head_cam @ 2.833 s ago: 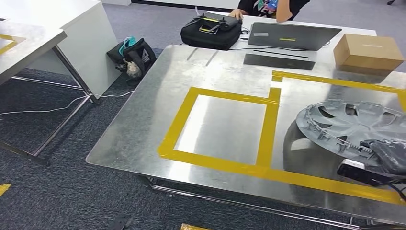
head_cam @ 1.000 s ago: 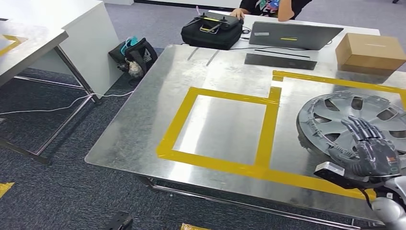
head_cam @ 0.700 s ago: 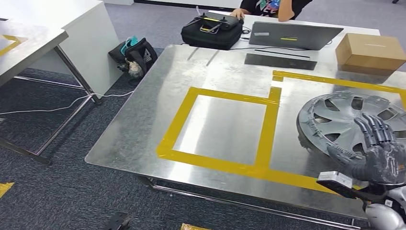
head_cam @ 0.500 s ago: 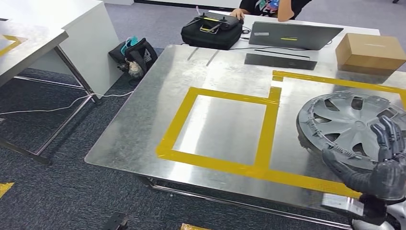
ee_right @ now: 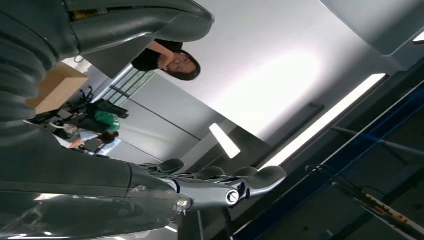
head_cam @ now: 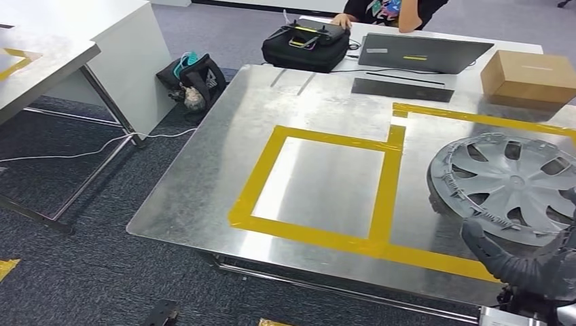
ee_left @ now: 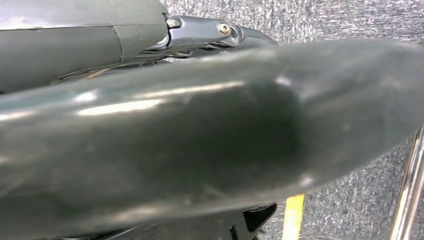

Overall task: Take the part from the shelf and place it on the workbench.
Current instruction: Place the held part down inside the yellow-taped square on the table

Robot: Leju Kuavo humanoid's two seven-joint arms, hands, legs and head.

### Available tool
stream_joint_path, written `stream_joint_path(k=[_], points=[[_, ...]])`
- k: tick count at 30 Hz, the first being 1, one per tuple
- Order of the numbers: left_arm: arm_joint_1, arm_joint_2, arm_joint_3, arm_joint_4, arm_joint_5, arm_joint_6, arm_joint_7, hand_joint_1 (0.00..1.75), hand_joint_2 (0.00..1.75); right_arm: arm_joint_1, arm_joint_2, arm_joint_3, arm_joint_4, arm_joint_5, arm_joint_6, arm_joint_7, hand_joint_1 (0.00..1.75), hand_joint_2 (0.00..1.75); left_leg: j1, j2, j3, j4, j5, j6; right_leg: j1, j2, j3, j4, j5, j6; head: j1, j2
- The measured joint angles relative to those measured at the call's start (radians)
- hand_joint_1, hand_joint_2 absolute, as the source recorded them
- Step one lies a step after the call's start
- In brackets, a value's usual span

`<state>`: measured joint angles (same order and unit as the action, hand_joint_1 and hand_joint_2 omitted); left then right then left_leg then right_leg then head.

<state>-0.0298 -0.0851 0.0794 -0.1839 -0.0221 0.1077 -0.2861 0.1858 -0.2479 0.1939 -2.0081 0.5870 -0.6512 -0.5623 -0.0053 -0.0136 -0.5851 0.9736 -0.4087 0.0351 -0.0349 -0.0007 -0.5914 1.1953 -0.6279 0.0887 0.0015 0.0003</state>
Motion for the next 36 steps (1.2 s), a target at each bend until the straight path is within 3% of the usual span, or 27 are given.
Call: stream_joint_path(k=[1, 2, 3, 5, 7, 11, 12, 14, 16, 17, 18, 19, 21, 23, 26, 27, 29, 31, 32, 33, 34, 36], points=[[0.000, 0.000, 0.000, 0.000, 0.000, 0.000, 0.000, 0.00, 0.00, 0.003, 0.000, 0.001, 0.000, 0.000, 0.000, 0.000, 0.00, 1.75, -0.001, 0.000, 0.002, 0.000, -0.001, 0.001, 0.001, 0.000, -0.036, 0.052, -0.010, -0.001, 0.000, 0.000], [0.001, 0.000, 0.000, 0.000, 0.000, 0.000, 0.000, 0.00, 0.00, 0.005, 0.001, 0.003, 0.000, -0.001, 0.000, 0.000, 0.00, 1.31, -0.001, -0.001, 0.004, 0.001, -0.003, 0.000, 0.002, 0.000, -0.058, 0.072, -0.001, -0.001, 0.000, 0.000], [0.001, -0.001, 0.001, 0.000, 0.000, 0.000, 0.000, 0.00, 0.00, 0.006, 0.002, 0.004, 0.000, -0.004, 0.002, -0.001, 0.00, 0.87, 0.000, -0.002, 0.007, 0.002, -0.005, -0.002, 0.002, 0.000, -0.059, 0.051, 0.029, -0.001, 0.000, 0.000], [0.001, -0.001, 0.001, 0.000, 0.000, 0.000, 0.000, 0.00, 0.00, 0.006, 0.003, 0.005, 0.000, -0.014, 0.011, -0.006, 0.00, 0.00, 0.002, -0.004, 0.013, 0.008, -0.011, -0.011, 0.001, -0.001, -0.018, -0.071, 0.111, -0.001, 0.001, 0.000], [0.001, -0.002, 0.002, 0.000, 0.004, 0.000, 0.000, 0.00, 0.00, 0.005, 0.006, 0.006, 0.000, -0.029, 0.025, -0.012, 0.00, 0.00, 0.000, -0.008, 0.010, 0.021, -0.016, -0.024, 0.001, 0.003, 0.016, -0.158, 0.160, -0.009, 0.001, 0.000], [0.001, -0.004, 0.008, 0.000, 0.008, 0.000, 0.000, 0.00, 0.00, -0.003, 0.009, 0.006, 0.000, -0.061, 0.053, -0.022, 0.00, 0.00, 0.001, -0.007, 0.000, 0.030, -0.018, -0.047, 0.005, 0.007, 0.009, -0.161, 0.175, -0.034, -0.001, 0.000], [0.001, -0.004, 0.009, 0.000, 0.008, 0.000, 0.000, 0.00, 0.00, -0.006, 0.011, 0.005, 0.000, -0.070, 0.059, -0.025, 0.00, 0.00, 0.002, -0.005, -0.007, 0.047, -0.037, -0.052, 0.004, 0.006, 0.005, -0.161, 0.179, -0.041, -0.002, 0.000], [0.000, -0.004, 0.011, 0.000, 0.007, 0.000, 0.000, 0.00, 0.00, -0.011, 0.016, 0.004, 0.000, -0.084, 0.069, -0.030, 0.00, 0.00, 0.005, -0.001, -0.046, 0.141, -0.109, -0.061, 0.004, 0.003, -0.006, -0.162, 0.188, -0.053, -0.006, 0.000], [0.000, -0.006, 0.014, 0.000, 0.005, 0.000, 0.000, 0.00, 0.00, -0.011, 0.022, 0.002, 0.000, -0.094, 0.076, -0.034, 0.00, 0.00, 0.007, 0.001, -0.092, 0.265, -0.177, -0.067, 0.005, 0.000, -0.022, -0.162, 0.198, -0.059, -0.007, 0.000], [0.000, -0.006, 0.016, 0.000, 0.004, 0.000, 0.000, 0.00, 0.00, -0.011, 0.026, 0.002, 0.000, -0.098, 0.079, -0.035, 0.00, 0.00, 0.008, 0.001, -0.098, 0.294, -0.188, -0.067, 0.005, -0.001, -0.031, -0.162, 0.205, -0.059, -0.008, 0.000], [0.000, -0.006, 0.017, 0.000, 0.004, 0.000, 0.000, 0.00, 0.00, -0.011, 0.029, 0.001, 0.000, -0.102, 0.082, -0.037, 0.00, 0.00, 0.008, 0.001, -0.084, 0.286, -0.180, -0.067, 0.005, -0.002, -0.039, -0.162, 0.212, -0.057, -0.008, 0.000], [0.000, -0.006, 0.017, 0.000, 0.003, 0.000, 0.000, 0.00, 0.00, -0.011, 0.031, 0.000, 0.000, -0.106, 0.085, -0.037, 0.00, 0.00, 0.009, 0.001, -0.051, 0.242, -0.159, -0.065, 0.004, -0.002, -0.047, -0.162, 0.218, -0.054, -0.008, 0.000], [-0.004, -0.007, 0.018, 0.000, 0.002, 0.000, 0.000, 0.00, 0.00, -0.011, 0.035, -0.002, -0.001, -0.112, 0.090, -0.038, 0.00, 0.00, 0.010, 0.002, 0.039, 0.106, -0.117, -0.061, 0.006, -0.002, -0.059, -0.160, 0.231, -0.044, -0.008, 0.000], [-0.008, -0.008, 0.018, 0.000, 0.002, 0.000, 0.000, 0.00, 0.00, -0.011, 0.038, -0.005, -0.002, -0.115, 0.092, -0.039, 0.00, 0.00, 0.007, 0.001, 0.083, 0.024, -0.100, -0.051, 0.007, -0.003, -0.065, -0.163, 0.246, -0.031, -0.007, 0.000], [-0.003, -0.007, 0.018, 0.000, 0.001, 0.000, 0.000, 0.00, 0.00, -0.009, 0.040, -0.007, -0.003, -0.121, 0.095, -0.040, 0.00, 0.00, 0.002, 0.001, 0.071, 0.012, -0.077, -0.030, 0.001, -0.003, -0.070, -0.180, 0.269, -0.012, -0.008, 0.000], [-0.001, -0.007, 0.019, 0.000, 0.001, 0.000, 0.000, 0.00, 0.00, -0.008, 0.040, -0.009, -0.003, -0.124, 0.097, -0.041, 0.00, 0.00, 0.002, 0.002, 0.065, 0.010, -0.067, -0.023, 0.001, -0.002, -0.077, -0.171, 0.255, -0.009, -0.007, 0.000], [-0.001, -0.007, 0.019, 0.000, 0.000, -0.001, 0.000, 0.00, 0.00, -0.008, 0.041, -0.013, -0.003, -0.126, 0.100, -0.041, 0.00, 0.00, 0.003, 0.005, 0.047, 0.007, -0.047, -0.012, 0.003, -0.001, -0.106, -0.088, 0.171, -0.008, -0.004, 0.000], [-0.001, -0.008, 0.019, 0.000, 0.000, -0.002, 0.000, 0.00, 0.00, -0.008, 0.041, -0.015, -0.002, -0.126, 0.104, -0.042, 0.00, 0.00, -0.001, 0.006, 0.024, 0.008, -0.029, -0.005, 0.009, -0.001, -0.135, 0.044, 0.079, -0.010, -0.001, 0.000], [-0.001, -0.009, 0.019, 0.000, -0.001, -0.003, 0.000, 0.00, 0.00, -0.008, 0.041, -0.016, -0.002, -0.126, 0.105, -0.042, 0.00, 0.00, -0.003, 0.006, 0.012, 0.009, -0.020, -0.004, 0.012, -0.001, -0.136, 0.087, 0.061, -0.012, -0.001, 0.000], [0.000, -0.009, 0.019, 0.000, -0.001, -0.003, 0.000, 0.00, 0.00, -0.008, 0.041, -0.017, -0.002, -0.127, 0.107, -0.042, 0.00, 0.00, -0.005, 0.006, 0.001, 0.010, -0.011, -0.004, 0.015, -0.001, -0.120, 0.097, 0.062, -0.015, -0.001, 0.000], [0.000, -0.009, 0.019, 0.000, -0.002, -0.004, 0.000, 0.00, 0.00, -0.008, 0.041, -0.018, -0.002, -0.127, 0.109, -0.042, 0.00, 0.00, -0.006, 0.006, -0.010, 0.010, -0.003, -0.005, 0.018, -0.001, -0.085, 0.070, 0.080, -0.018, -0.001, 0.000], [0.000, -0.010, 0.020, 0.000, -0.003, -0.004, 0.000, 0.00, 0.00, -0.011, 0.041, -0.021, -0.002, -0.129, 0.113, -0.042, 0.00, 0.00, -0.009, 0.005, -0.027, 0.013, 0.012, -0.010, 0.022, 0.000, 0.024, -0.064, 0.109, -0.024, 0.000, 0.000]])
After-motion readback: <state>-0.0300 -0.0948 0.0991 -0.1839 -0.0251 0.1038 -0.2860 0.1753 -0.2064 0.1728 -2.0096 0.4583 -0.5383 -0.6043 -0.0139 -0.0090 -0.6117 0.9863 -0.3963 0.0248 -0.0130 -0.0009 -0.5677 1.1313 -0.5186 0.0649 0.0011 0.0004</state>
